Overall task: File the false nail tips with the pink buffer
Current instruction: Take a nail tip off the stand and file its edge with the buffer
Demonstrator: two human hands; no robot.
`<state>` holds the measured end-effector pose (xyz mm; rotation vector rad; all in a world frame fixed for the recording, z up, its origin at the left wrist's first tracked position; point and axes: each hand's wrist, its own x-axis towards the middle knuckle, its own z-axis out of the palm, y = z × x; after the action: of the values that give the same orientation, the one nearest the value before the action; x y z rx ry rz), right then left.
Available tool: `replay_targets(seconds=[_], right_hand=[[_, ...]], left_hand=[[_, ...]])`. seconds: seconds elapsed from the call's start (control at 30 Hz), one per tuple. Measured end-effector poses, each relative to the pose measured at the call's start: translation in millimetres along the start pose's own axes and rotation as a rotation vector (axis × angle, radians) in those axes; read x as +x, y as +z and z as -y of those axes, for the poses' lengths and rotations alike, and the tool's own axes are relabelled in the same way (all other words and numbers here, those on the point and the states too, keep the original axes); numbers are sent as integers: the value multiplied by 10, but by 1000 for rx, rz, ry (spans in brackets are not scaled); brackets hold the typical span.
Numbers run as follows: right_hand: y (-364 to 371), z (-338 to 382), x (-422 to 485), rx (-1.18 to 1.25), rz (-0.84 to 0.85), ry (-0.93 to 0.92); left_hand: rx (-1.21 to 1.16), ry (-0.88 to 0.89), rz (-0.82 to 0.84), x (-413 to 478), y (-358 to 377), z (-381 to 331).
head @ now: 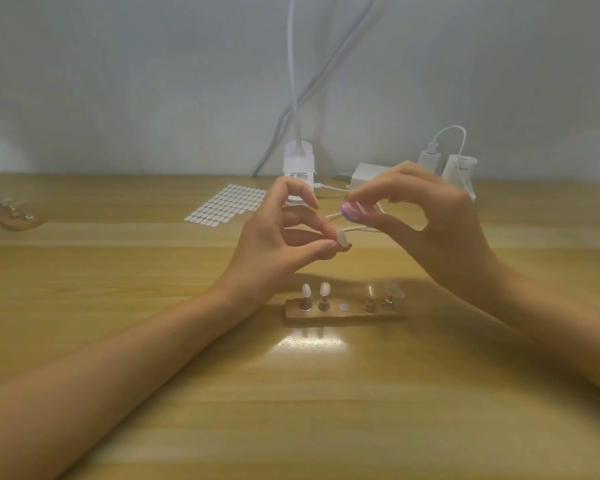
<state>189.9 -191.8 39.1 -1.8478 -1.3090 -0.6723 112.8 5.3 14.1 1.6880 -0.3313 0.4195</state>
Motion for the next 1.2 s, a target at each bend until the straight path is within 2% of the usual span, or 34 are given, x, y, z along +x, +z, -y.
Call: replay_targets(seconds=[0.13, 0.27, 0.4, 0.47, 0.57, 0.63, 0.7, 0.77, 0.83, 0.9, 0.97, 1.07, 1.13, 1.2], right_hand=[[122, 83, -18, -25, 118, -141], [8, -3, 6, -33, 41, -20], [77, 56, -22, -9, 105, -146], [73, 16, -40, -41, 126, -117], [-4, -20, -48, -22, 46, 6], [29, 35, -34, -5, 8, -80], [91, 60, -44, -6, 75, -155], [67, -1, -75, -22, 115, -45], [15, -31, -84, -19, 72, 30], [26, 6, -63, 11, 24, -55], [83, 32, -53, 7, 78, -142], [58, -70, -96, -43, 137, 5], [12, -68, -94, -23, 61, 33], [38, -27, -69, 8, 17, -55]], left_hand=[[4, 9, -8, 3, 11, -11], [-30, 2, 0, 14, -16, 22], [4, 23, -4, 19, -15, 10], [-4, 23, -2, 13, -21, 11], [-15, 26, 2, 6, -29, 30], [-1, 33, -2, 10, -20, 30], [11, 36, -2, 8, -17, 28], [11, 34, -15, 1, -20, 20], [13, 35, -21, -8, -18, 18], [19, 38, -17, -1, -11, 23], [35, 36, -17, 5, -11, 25], [35, 40, -30, -11, -18, 9], [33, 35, -21, -17, -4, 2], [36, 27, -25, -11, 6, 4]])
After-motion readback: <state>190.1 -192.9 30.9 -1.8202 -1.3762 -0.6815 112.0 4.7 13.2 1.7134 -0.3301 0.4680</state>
